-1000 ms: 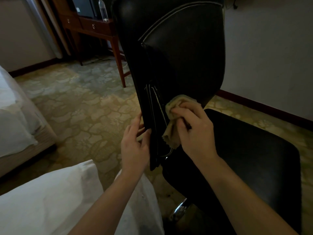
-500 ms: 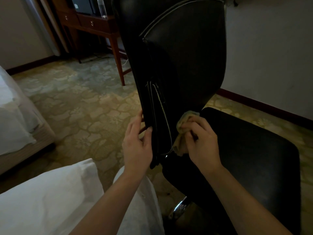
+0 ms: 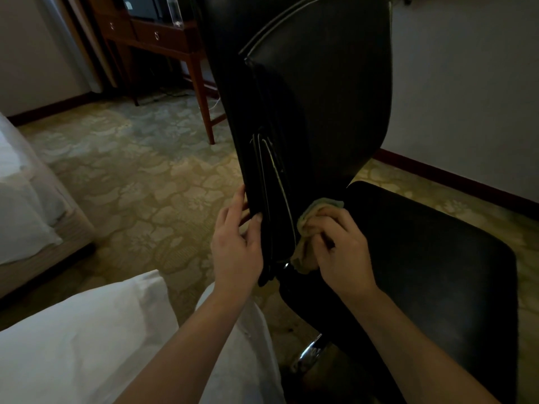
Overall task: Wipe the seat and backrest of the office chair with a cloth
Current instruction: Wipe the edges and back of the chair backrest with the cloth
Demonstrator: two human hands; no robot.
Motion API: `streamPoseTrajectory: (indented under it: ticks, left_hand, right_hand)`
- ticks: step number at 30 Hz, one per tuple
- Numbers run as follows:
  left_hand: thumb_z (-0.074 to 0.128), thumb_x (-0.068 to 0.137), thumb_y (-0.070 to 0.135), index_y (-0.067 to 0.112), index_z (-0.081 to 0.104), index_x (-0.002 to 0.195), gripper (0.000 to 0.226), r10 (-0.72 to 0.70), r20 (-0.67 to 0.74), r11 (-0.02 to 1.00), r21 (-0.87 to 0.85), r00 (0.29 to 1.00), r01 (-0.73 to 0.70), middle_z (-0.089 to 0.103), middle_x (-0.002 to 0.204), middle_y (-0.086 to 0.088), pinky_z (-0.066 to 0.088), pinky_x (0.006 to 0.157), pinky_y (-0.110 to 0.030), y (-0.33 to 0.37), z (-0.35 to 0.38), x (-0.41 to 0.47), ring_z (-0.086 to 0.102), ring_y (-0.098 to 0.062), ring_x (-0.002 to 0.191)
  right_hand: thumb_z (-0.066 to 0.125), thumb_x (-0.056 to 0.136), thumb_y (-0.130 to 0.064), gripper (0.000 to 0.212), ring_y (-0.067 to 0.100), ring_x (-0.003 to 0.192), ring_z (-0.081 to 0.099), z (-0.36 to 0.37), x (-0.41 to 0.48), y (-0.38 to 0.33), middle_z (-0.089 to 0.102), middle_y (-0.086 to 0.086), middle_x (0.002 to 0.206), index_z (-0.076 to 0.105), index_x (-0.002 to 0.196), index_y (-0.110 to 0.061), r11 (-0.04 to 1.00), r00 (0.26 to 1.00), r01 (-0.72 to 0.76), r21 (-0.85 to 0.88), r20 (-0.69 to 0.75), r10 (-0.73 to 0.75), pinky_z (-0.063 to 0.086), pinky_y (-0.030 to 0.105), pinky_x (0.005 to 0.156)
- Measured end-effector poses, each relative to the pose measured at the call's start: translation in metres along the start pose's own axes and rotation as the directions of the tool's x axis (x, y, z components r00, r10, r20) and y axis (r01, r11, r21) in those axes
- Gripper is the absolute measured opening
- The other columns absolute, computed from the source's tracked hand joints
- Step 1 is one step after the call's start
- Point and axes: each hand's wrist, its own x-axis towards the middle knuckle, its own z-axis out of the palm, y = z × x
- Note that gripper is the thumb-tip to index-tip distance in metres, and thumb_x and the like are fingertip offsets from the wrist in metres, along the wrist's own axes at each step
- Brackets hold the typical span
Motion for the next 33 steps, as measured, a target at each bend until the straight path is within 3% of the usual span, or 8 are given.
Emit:
streamPoseTrajectory:
  ticks: [6, 14, 17, 24, 29, 33]
  left_hand:
    - [0.056, 0.104, 0.011, 0.049, 0.032, 0.145, 0.061, -0.001, 0.008, 1.000, -0.005, 1.000, 0.001, 0.056, 0.127, 0.005, 0.054, 0.091, -0.015, 0.000, -0.001, 0.000, 0.063, -0.005, 0.115]
    - [0.056, 0.104, 0.014, 0.048, 0.031, 0.147, 0.060, 0.005, -0.019, 0.999, 0.047, 1.000, -0.004, 0.055, 0.125, 0.005, 0.057, 0.095, -0.030, -0.001, 0.002, -0.002, 0.063, -0.008, 0.115]
    - [0.056, 0.104, 0.015, 0.050, 0.030, 0.146, 0.061, 0.006, -0.019, 0.999, 0.053, 1.000, -0.005, 0.055, 0.125, 0.007, 0.057, 0.096, -0.034, -0.001, 0.003, -0.002, 0.063, -0.007, 0.114]
    - [0.055, 0.104, 0.015, 0.049, 0.030, 0.147, 0.060, -0.007, -0.010, 0.999, 0.041, 1.000, 0.007, 0.055, 0.126, 0.007, 0.057, 0.095, -0.026, 0.000, 0.002, -0.003, 0.063, -0.005, 0.115]
    - [0.055, 0.104, 0.016, 0.048, 0.032, 0.148, 0.059, -0.009, -0.031, 0.999, 0.044, 0.999, 0.010, 0.054, 0.125, 0.010, 0.058, 0.095, -0.032, -0.002, 0.004, -0.003, 0.063, -0.006, 0.115]
    - [0.055, 0.104, 0.014, 0.046, 0.032, 0.149, 0.060, -0.014, -0.009, 1.000, 0.024, 1.000, 0.014, 0.055, 0.125, 0.010, 0.056, 0.096, -0.027, -0.002, 0.003, -0.003, 0.063, -0.007, 0.116]
  right_hand:
    - [0.062, 0.088, 0.006, 0.024, 0.017, 0.110, 0.058, -0.008, 0.033, -0.015, 0.057, 0.007, 0.118, 0.070, 0.107, -0.007, 0.999, 0.994, 0.039, 0.003, -0.098, -0.039, 0.052, 0.029, 0.095]
    - [0.060, 0.091, 0.000, 0.027, 0.021, 0.105, 0.058, 0.004, -0.023, 0.019, 0.050, -0.001, 0.121, 0.065, 0.115, -0.013, 0.993, 0.987, -0.085, -0.076, 0.131, 0.095, 0.055, 0.034, 0.083]
    - [0.059, 0.092, 0.001, 0.024, 0.019, 0.106, 0.056, 0.003, -0.014, 0.013, 0.052, 0.002, 0.119, 0.067, 0.111, -0.010, 0.997, 0.993, -0.081, -0.019, 0.079, 0.082, 0.056, 0.040, 0.084]
    - [0.060, 0.089, 0.005, 0.025, 0.017, 0.108, 0.057, -0.001, 0.018, -0.012, 0.055, 0.007, 0.118, 0.068, 0.109, -0.007, 1.000, 0.996, 0.014, -0.011, -0.086, -0.015, 0.052, 0.030, 0.092]
    - [0.057, 0.092, 0.004, 0.022, 0.016, 0.102, 0.056, 0.015, -0.018, 0.014, 0.050, -0.004, 0.117, 0.066, 0.105, -0.011, 0.994, 0.994, -0.110, 0.022, 0.009, 0.110, 0.055, 0.038, 0.084]
    - [0.057, 0.092, 0.003, 0.022, 0.019, 0.101, 0.056, 0.018, -0.037, 0.031, 0.050, -0.005, 0.116, 0.066, 0.103, -0.014, 0.986, 0.981, -0.165, 0.012, 0.101, 0.163, 0.054, 0.046, 0.081]
